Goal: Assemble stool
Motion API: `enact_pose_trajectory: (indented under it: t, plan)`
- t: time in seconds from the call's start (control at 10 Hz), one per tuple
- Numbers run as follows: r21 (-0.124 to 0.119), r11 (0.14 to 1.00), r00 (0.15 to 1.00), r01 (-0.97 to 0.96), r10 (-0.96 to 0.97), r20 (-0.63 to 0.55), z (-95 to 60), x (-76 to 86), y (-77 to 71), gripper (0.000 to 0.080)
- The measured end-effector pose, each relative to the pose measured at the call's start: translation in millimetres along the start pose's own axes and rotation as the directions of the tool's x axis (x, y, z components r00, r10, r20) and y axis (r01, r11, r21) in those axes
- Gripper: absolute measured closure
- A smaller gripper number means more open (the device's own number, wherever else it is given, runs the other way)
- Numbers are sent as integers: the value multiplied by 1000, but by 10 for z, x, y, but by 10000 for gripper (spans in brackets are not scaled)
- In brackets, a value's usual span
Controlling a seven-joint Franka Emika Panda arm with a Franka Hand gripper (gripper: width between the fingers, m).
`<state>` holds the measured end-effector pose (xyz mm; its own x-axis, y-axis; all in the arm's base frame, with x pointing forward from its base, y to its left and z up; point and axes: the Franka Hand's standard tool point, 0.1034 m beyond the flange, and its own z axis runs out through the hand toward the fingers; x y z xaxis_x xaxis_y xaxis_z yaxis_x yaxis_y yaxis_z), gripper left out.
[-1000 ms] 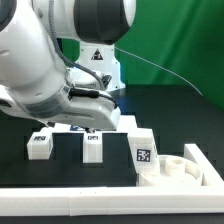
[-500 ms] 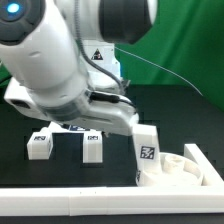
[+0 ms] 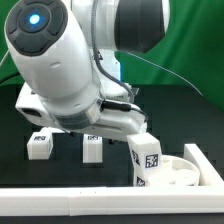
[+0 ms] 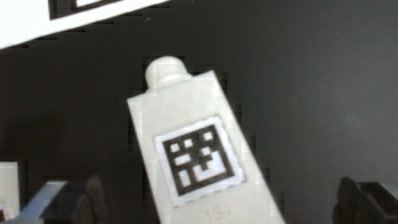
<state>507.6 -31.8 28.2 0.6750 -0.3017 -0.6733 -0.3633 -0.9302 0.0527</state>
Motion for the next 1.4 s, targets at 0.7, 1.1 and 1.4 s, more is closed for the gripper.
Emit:
enact_pose_trajectory:
  t: [0.7, 1.1, 1.4]
  plan:
    - [0, 999, 999, -45, 45, -5, 61, 47, 12, 240]
    - [0, 999, 999, -45, 45, -5, 59, 47, 15, 463]
    - [0, 999, 999, -46, 46, -5, 58, 47, 15, 463]
